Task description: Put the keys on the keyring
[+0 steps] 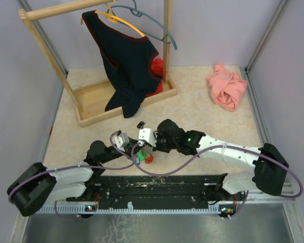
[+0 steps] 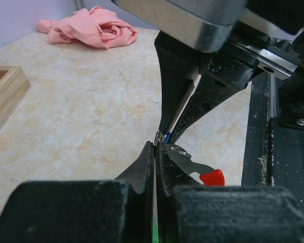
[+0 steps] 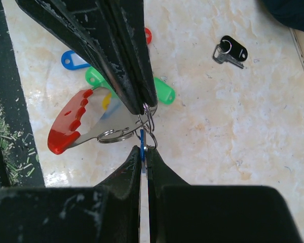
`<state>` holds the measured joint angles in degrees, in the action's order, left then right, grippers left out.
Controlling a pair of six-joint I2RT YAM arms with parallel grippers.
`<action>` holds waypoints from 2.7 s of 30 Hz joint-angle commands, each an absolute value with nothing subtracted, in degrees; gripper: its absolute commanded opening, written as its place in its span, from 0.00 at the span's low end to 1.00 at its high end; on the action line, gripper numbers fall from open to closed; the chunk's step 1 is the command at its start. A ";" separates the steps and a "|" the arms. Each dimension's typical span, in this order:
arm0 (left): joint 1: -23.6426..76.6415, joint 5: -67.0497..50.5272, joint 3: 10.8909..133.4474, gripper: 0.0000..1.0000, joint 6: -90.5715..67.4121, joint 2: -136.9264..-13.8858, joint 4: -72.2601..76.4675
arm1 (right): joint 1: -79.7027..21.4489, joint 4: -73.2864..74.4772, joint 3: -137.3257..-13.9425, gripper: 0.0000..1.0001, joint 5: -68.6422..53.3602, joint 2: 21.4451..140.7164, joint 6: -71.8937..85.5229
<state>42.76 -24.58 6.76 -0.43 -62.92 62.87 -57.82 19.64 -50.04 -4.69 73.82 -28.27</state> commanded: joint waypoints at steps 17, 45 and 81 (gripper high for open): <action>42.71 -23.85 6.84 0.20 0.00 -62.26 64.85 | -57.36 21.02 -56.01 0.00 -5.12 68.73 -29.82; 42.71 -27.77 12.37 0.43 -5.02 -62.23 54.28 | -60.01 19.54 -58.12 0.00 -4.63 69.22 -30.41; 42.73 -26.15 10.10 0.01 -0.27 -58.47 56.35 | -59.08 22.90 -51.94 0.00 1.35 66.85 -27.52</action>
<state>42.76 -25.96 10.87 -1.28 -59.86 52.64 -59.59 22.96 -52.03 -0.21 68.31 -28.71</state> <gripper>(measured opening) 0.015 0.022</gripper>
